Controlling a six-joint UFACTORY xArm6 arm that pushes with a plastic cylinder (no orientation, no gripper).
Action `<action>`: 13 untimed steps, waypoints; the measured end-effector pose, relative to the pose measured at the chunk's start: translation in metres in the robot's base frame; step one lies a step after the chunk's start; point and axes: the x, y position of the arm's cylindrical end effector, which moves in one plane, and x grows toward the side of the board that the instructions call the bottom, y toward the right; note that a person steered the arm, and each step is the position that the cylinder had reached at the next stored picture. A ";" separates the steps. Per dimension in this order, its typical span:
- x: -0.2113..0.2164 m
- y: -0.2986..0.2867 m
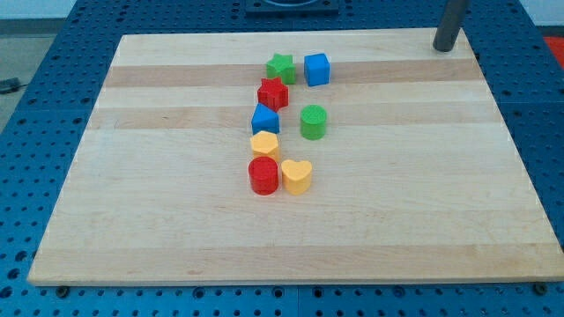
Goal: Push red star slightly towards left
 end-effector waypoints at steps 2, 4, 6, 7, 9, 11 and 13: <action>0.002 0.000; 0.074 -0.009; 0.118 -0.056; 0.103 -0.084; 0.111 -0.159; 0.112 -0.236; 0.112 -0.311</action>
